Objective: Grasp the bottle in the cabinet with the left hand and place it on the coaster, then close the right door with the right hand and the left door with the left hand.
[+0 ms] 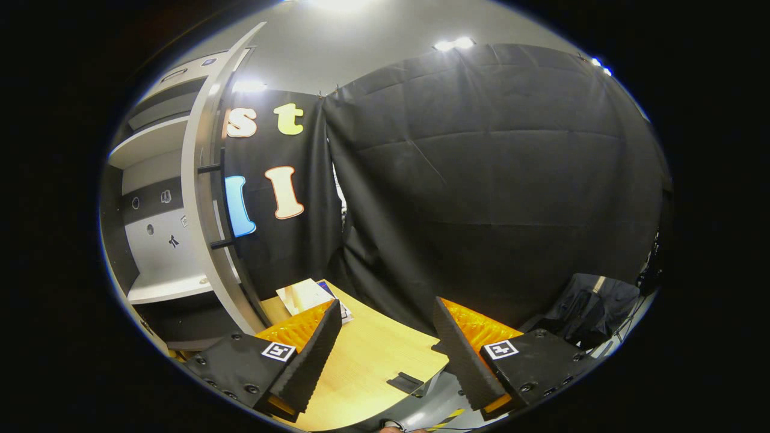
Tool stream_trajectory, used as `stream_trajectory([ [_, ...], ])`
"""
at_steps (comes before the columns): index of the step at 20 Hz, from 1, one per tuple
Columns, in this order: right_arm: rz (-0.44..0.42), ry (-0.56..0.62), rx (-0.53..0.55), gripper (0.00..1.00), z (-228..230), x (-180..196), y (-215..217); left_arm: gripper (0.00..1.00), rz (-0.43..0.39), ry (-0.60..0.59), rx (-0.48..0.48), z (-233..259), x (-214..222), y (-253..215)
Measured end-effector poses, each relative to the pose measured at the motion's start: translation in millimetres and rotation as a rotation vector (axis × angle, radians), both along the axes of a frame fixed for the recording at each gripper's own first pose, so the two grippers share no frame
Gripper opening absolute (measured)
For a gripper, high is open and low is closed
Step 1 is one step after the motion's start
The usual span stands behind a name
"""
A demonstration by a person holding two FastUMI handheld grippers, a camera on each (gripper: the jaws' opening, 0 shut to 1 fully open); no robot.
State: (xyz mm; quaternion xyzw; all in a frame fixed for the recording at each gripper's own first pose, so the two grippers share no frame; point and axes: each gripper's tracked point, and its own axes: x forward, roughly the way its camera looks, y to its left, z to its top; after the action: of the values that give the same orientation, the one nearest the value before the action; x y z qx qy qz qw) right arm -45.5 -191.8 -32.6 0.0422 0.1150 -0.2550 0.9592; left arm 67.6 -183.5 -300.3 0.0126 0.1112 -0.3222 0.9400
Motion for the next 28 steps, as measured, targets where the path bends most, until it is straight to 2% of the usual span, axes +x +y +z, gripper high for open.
stream_trajectory([
  [1, -0.003, 0.005, 0.006, 0.98, -2.5, -1.2, 0.2, 0.42, -0.011, 0.002, 0.019, -4.2, -1.4, -1.7],
  [2, -0.004, 0.007, 0.013, 0.98, -5.1, -1.4, 0.8, 0.49, -0.024, 0.005, 0.03, -8.4, -4.0, -4.4],
  [3, -0.002, 0.009, 0.019, 0.98, -6.0, -1.1, 2.3, 0.36, -0.034, 0.01, 0.034, -11.0, -5.4, -6.7],
  [4, -0.001, 0.012, 0.018, 0.98, -7.2, -2.3, 2.4, 0.36, -0.034, 0.012, 0.038, -13.4, -8.6, -6.8],
  [5, 0.0, 0.015, 0.013, 0.98, -7.8, -2.7, 2.1, 0.49, -0.03, 0.003, 0.037, -12.3, -8.2, -7.8],
  [6, 0.0, 0.017, 0.01, 0.98, -8.8, -3.1, 1.3, 0.37, -0.026, 0.007, 0.039, -12.7, -15.1, -6.9],
  [7, 0.002, 0.017, 0.009, 0.98, -8.5, -3.7, 1.7, 0.5, -0.019, 0.007, 0.04, -12.0, -17.4, -6.1],
  [8, 0.003, 0.016, 0.011, 0.98, -8.3, -4.1, 2.4, 0.39, -0.016, 0.015, 0.039, -13.2, -19.4, -5.2],
  [9, 0.003, 0.016, 0.013, 0.98, -8.1, -4.7, 2.6, 0.51, -0.011, 0.02, 0.038, -12.7, -20.0, -3.9],
  [10, 0.002, 0.016, 0.017, 0.98, -9.8, -6.4, 2.3, 0.47, -0.006, 0.029, 0.038, -12.2, -19.3, -1.9],
  [12, -0.008, 0.016, 0.033, 0.98, -11.3, -10.9, 1.3, 0.51, 0.002, 0.048, 0.031, -11.6, -22.9, 0.9],
  [16, -0.024, -0.014, 0.086, 0.98, -5.4, -16.6, -0.2, 0.86, 0.04, 0.069, 0.044, -8.6, -24.3, 9.7],
  [18, -0.027, -0.034, 0.084, 0.98, -1.8, -14.1, -7.2, 0.87, 0.056, 0.084, 0.048, -1.9, -30.6, 10.9],
  [20, -0.017, -0.047, 0.074, 0.98, -3.9, -1.6, -16.9, 0.88, 0.087, 0.081, 0.049, 15.8, -38.4, 14.2],
  [22, 0.013, -0.049, 0.109, 0.97, -12.5, 19.9, -21.5, 0.88, 0.137, 0.055, 0.056, 44.6, -46.6, 21.2],
  [24, 0.065, -0.053, 0.164, 0.98, -17.2, 45.6, -22.0, 0.88, 0.207, 0.04, 0.04, 79.4, -56.1, 26.3],
  [25, 0.093, -0.054, 0.167, 1.0, -18.2, 58.7, -23.5, 0.88, 0.243, 0.031, 0.022, 97.1, -59.8, 26.9],
  [28, 0.186, -0.052, 0.159, 0.98, -22.0, 92.8, -29.8, 0.87, 0.379, -0.015, -0.002, 144.4, -61.8, 32.2],
])
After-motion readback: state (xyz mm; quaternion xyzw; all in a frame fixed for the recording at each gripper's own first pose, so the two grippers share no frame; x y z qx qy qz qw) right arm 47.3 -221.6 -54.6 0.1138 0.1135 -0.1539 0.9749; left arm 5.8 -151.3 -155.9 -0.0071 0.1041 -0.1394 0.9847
